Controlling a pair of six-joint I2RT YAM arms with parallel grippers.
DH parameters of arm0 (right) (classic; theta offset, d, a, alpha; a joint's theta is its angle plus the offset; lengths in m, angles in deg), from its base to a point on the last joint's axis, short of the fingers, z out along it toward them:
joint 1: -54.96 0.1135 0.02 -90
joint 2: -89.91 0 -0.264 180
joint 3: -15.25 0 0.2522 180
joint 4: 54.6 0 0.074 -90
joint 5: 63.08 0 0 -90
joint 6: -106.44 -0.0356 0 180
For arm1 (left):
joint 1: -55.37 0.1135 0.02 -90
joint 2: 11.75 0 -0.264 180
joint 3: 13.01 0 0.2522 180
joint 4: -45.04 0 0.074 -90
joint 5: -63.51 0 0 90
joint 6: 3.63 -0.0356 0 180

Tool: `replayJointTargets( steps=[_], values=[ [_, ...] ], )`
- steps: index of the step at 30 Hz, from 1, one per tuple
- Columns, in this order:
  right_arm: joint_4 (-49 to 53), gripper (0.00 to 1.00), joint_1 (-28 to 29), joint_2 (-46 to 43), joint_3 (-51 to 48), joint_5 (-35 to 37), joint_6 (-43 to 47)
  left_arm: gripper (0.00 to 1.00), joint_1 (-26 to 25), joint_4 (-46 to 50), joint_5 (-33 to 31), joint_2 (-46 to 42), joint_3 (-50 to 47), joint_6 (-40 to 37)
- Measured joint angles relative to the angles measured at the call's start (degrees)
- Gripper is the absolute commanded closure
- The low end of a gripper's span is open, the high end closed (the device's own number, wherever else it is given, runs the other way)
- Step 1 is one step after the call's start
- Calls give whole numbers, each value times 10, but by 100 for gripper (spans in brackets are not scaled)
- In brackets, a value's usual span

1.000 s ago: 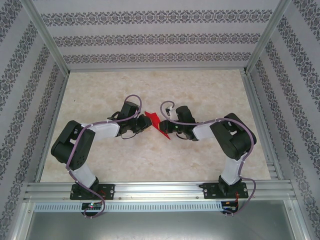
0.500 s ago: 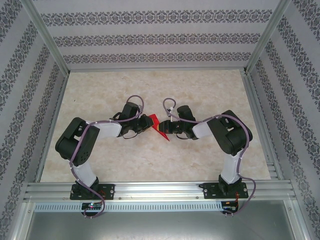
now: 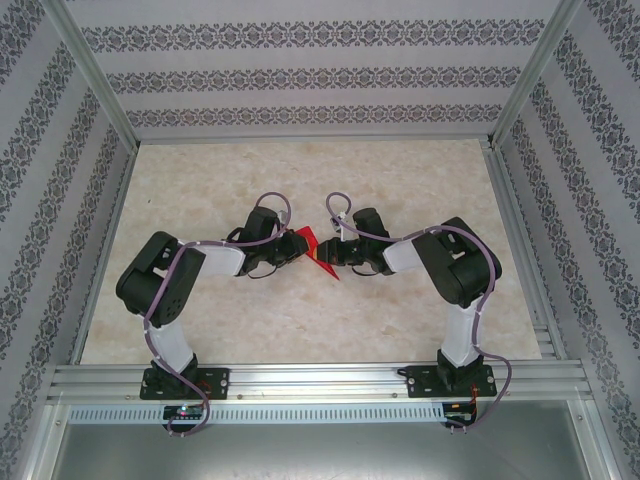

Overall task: Fold a paper plane with a square sheet of paper (pick it up from the middle)
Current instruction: Fold the wing for the fifth time at the center of the table.

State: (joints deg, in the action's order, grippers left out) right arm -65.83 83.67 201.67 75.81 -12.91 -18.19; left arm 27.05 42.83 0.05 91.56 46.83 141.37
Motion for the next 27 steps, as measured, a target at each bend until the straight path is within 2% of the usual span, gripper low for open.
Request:
replayJointTargets(
  steps=[6, 17, 27],
  values=[
    [9, 86, 0, 3, 4, 0, 0, 87, 0, -21, 0, 13, -1, -6],
    [26, 76, 0, 1, 13, -8, 4, 90, 0, -29, -3, 31, -1, -7],
    [111, 66, 0, -46, 14, 29, 59, 91, 0, -29, -10, 35, 0, -7]
  ],
)
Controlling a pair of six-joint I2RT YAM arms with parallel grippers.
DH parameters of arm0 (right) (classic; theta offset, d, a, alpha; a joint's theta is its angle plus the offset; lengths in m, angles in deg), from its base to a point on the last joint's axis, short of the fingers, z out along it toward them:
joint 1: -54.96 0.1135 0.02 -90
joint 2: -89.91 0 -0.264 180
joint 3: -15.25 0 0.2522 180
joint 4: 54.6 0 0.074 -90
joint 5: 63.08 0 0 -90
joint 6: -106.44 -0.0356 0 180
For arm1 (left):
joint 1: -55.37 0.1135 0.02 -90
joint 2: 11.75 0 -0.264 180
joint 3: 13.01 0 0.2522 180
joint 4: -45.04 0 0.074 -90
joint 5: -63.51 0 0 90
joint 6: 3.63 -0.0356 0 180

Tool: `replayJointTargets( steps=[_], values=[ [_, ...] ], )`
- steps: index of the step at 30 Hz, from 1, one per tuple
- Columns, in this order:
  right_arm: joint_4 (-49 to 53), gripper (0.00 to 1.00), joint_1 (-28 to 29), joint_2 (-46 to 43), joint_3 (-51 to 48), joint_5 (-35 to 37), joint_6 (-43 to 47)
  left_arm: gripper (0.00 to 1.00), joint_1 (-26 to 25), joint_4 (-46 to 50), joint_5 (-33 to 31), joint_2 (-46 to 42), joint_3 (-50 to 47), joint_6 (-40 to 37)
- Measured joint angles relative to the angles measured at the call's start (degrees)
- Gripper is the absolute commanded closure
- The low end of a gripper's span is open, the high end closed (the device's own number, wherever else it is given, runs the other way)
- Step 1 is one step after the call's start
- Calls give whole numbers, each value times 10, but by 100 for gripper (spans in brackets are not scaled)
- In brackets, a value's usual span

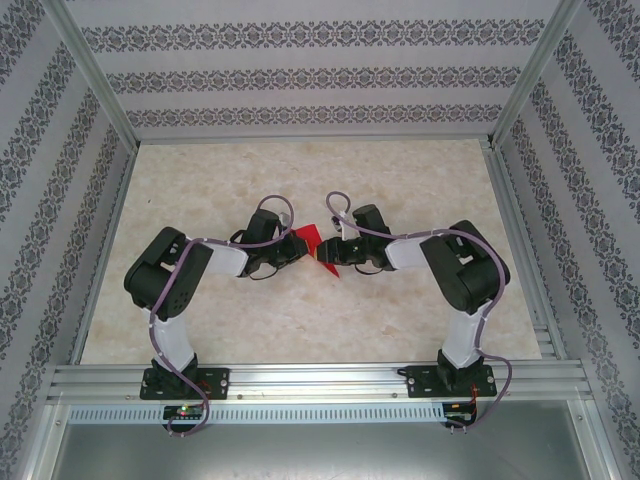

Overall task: Fold a paper plane with a square sheet of paper (pick it up from the middle)
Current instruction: Fold the wing for the fifth time at the center of the table.

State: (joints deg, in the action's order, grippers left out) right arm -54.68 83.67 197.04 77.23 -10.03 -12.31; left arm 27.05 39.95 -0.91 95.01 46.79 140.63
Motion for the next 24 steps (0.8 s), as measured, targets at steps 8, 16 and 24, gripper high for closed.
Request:
replayJointTargets(
  steps=[8, 16, 24],
  values=[
    [70, 57, 9, -66, 0, 67, 77, 92, 0, 0, -4, 13, 9, 0],
    [162, 59, 63, -82, 16, 147, 160, 92, 0, 0, -3, 14, 13, 0],
    [204, 60, 72, -73, 48, 200, 201, 92, 0, 2, -3, 14, 14, 0]
  ],
)
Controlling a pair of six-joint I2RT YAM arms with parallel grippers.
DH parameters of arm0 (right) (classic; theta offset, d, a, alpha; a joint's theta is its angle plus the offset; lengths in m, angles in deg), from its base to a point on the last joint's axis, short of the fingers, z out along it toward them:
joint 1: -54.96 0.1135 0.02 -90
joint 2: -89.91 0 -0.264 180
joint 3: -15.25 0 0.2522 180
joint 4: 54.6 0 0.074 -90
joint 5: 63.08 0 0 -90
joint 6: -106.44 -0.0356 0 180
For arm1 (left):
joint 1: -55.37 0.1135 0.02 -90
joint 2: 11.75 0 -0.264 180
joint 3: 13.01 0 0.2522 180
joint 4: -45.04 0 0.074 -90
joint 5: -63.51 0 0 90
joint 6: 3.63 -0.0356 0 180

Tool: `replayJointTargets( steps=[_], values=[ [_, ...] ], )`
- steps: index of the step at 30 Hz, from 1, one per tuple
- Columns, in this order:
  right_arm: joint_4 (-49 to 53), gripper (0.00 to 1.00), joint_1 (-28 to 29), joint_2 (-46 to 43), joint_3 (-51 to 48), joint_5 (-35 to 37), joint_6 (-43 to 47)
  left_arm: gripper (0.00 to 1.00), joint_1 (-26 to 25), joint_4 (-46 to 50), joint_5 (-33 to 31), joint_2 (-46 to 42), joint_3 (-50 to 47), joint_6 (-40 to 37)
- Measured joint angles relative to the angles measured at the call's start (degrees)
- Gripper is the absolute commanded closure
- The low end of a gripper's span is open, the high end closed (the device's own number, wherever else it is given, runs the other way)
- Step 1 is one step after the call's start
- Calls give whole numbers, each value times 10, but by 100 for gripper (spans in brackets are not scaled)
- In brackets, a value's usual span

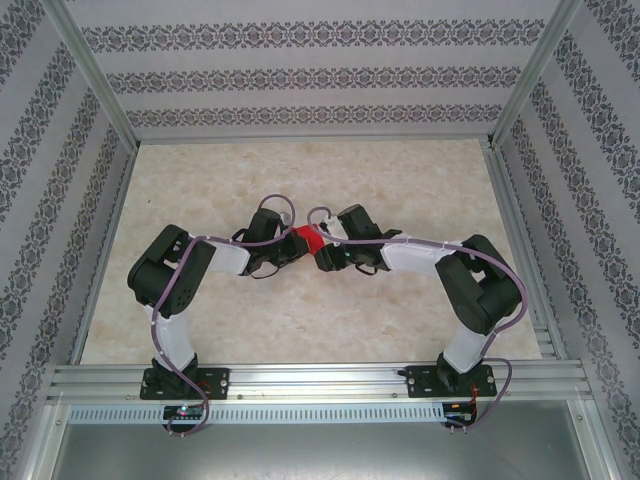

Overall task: Fold a paper plane with a square sheet of paper (pick it up from the middle)
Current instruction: Fold the wing for the fifth time at the center of the table.

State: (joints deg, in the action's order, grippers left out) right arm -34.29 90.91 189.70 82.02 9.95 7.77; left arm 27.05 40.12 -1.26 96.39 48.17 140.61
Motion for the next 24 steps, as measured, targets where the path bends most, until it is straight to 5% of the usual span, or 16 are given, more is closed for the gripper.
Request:
replayJointTargets(
  steps=[16, 24],
  values=[
    [21, 69, 22, 41, 32, 45, 28, 92, 0, 3, 0, 0, 7, 0],
    [11, 89, 22, 42, 31, 73, 29, 92, 0, 4, 0, 0, 7, 0]
  ],
)
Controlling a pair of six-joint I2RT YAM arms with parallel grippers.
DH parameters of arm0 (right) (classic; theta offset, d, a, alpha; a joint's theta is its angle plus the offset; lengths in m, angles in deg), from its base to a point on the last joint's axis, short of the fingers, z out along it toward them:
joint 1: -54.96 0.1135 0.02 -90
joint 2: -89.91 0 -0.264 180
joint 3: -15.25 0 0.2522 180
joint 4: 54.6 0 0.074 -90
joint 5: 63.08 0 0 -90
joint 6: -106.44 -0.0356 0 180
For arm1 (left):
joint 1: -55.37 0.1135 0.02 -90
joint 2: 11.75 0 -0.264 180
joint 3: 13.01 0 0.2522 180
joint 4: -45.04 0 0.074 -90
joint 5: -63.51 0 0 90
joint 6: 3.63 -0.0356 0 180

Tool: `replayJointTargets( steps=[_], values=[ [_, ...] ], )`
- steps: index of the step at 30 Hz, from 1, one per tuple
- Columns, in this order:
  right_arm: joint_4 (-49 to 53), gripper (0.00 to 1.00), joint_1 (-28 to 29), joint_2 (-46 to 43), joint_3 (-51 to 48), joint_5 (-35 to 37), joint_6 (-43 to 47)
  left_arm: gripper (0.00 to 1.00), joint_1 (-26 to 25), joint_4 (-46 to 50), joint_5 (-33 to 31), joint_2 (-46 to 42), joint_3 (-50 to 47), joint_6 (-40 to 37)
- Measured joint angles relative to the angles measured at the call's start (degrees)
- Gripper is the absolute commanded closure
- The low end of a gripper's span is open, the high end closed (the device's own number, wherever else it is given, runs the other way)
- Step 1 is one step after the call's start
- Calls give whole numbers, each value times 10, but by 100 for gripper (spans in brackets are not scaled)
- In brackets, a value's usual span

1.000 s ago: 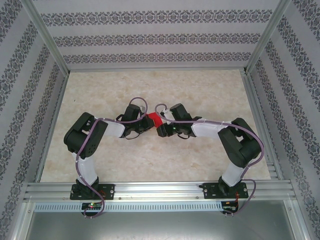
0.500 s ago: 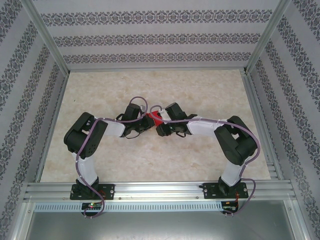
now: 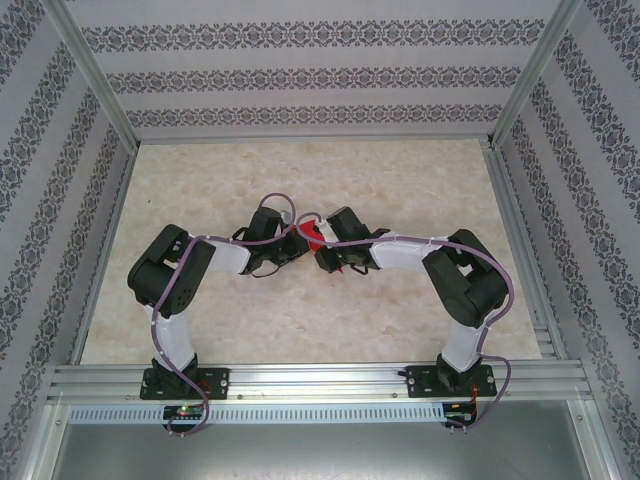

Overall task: Fold a paper plane with a square sheet of paper (pick it up from the middle)
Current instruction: Fold the wing for the fifth time at the center of the table.

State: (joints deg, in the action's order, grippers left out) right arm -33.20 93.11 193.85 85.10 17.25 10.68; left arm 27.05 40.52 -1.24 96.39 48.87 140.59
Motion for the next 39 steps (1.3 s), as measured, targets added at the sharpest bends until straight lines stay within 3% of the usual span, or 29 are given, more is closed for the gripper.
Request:
replayJointTargets(
  steps=[4, 10, 17, 24, 39],
  values=[
    [-10, 99, 0, 0, -5, 0, -1, 91, 0, 9, 0, 0, 4, -3],
    [-55, 100, -25, -10, -35, -62, -38, 90, 0, 23, -1, -26, 3, -22],
    [-181, 100, -85, -17, -91, -196, -167, 89, 0, -11, 8, -57, -19, -28],
    [-289, 100, -94, 12, -110, -276, -278, 89, -3, -49, 27, -46, -29, -27],
    [-330, 100, -109, 47, -116, -309, -369, 90, -11, -75, 30, -18, -30, -27]
  ],
)
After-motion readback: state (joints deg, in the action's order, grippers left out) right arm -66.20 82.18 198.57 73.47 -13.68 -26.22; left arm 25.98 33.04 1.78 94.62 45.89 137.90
